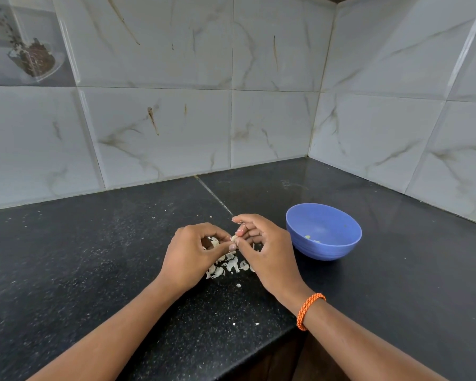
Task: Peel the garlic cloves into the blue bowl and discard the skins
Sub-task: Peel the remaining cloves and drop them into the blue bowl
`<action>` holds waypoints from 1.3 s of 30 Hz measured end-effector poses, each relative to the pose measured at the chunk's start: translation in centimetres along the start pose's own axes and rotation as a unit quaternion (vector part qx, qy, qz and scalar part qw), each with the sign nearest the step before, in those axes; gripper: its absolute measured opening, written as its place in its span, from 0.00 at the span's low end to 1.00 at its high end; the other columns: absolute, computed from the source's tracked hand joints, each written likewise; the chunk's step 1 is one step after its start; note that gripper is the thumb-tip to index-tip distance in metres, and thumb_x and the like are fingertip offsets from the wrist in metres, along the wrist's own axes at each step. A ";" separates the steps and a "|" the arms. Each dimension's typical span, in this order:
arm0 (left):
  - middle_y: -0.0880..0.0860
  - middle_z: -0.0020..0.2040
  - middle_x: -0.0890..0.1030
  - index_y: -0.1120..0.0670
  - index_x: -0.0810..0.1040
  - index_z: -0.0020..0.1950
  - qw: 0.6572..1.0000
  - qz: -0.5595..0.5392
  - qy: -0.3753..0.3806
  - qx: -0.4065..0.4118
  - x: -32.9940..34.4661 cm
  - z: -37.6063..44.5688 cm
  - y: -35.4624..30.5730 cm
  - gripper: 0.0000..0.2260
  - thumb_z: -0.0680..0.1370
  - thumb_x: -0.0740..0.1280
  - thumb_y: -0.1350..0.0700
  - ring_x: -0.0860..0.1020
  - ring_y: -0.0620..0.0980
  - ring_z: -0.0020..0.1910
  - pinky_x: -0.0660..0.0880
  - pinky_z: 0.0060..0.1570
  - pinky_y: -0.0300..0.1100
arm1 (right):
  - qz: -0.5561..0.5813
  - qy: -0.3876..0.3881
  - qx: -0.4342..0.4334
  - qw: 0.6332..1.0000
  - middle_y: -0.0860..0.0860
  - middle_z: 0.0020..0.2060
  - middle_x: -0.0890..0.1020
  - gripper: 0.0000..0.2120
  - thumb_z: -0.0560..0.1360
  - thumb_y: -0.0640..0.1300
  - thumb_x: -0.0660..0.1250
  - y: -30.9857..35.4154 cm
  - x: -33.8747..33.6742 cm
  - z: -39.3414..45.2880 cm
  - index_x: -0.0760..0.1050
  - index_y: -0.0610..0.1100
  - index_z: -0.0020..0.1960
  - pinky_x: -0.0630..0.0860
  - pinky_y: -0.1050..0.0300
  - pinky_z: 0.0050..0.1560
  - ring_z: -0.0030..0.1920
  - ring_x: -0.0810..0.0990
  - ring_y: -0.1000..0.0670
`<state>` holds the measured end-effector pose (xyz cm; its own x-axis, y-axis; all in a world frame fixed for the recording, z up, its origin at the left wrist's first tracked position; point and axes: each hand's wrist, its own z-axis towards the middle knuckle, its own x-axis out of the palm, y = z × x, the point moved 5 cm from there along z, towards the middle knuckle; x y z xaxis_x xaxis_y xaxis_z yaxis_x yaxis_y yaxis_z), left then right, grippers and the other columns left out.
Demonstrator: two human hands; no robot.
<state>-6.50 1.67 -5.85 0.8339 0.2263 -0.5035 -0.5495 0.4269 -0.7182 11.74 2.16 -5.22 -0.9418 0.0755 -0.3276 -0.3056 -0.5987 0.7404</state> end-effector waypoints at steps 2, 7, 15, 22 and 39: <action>0.37 0.43 0.86 0.44 0.89 0.47 1.000 0.004 -0.008 0.002 0.0 0.0 -0.1 0.02 0.77 0.79 0.47 0.81 0.39 0.35 0.73 0.39 0.37 | -0.004 0.002 0.008 1.000 0.56 0.48 0.85 0.15 0.78 0.36 0.76 -0.2 0.0 0.0 0.84 0.49 0.62 0.82 0.63 0.51 0.51 0.85 0.53; 0.36 0.43 0.86 0.42 0.89 0.45 0.999 0.039 -0.024 0.005 -0.1 0.0 0.1 0.02 0.78 0.79 0.48 0.81 0.39 0.38 0.75 0.39 0.41 | -0.017 0.028 0.031 0.999 0.57 0.45 0.88 0.05 0.80 0.40 0.75 -0.6 0.2 -0.1 0.87 0.48 0.53 0.82 0.63 0.49 0.48 0.87 0.56; 0.36 0.42 0.84 0.40 0.86 0.41 0.993 0.095 -0.070 0.015 -0.6 -0.1 -0.2 0.06 0.74 0.80 0.44 0.81 0.45 0.38 0.77 0.35 0.45 | 0.030 0.050 0.049 0.997 0.54 0.44 0.89 0.05 0.79 0.41 0.76 -0.7 0.3 -0.1 0.87 0.47 0.54 0.86 0.53 0.49 0.48 0.88 0.52; 0.37 0.48 0.81 0.38 0.81 0.44 0.989 0.124 -0.081 0.014 -0.7 -0.3 -0.6 0.09 0.75 0.80 0.44 0.80 0.41 0.40 0.75 0.36 0.41 | -0.064 0.041 0.021 0.997 0.58 0.42 0.88 0.04 0.79 0.41 0.76 -0.4 -0.4 0.1 0.88 0.48 0.51 0.84 0.59 0.47 0.45 0.87 0.56; 0.36 0.47 0.81 0.40 0.82 0.52 0.985 0.160 -0.063 0.014 -0.3 -0.1 -0.1 0.05 0.82 0.71 0.51 0.78 0.39 0.41 0.75 0.39 0.43 | -0.305 0.148 -0.036 0.940 0.56 0.41 0.81 0.07 0.82 0.41 0.72 2.3 -3.4 4.5 0.84 0.46 0.46 0.77 0.55 0.45 0.42 0.80 0.56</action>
<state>-6.68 1.44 -5.71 0.6196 0.4592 -0.6366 -0.7847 0.3407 -0.5179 13.62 4.09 0.19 -0.5110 0.2041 -0.8350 -0.7562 -0.5687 0.3237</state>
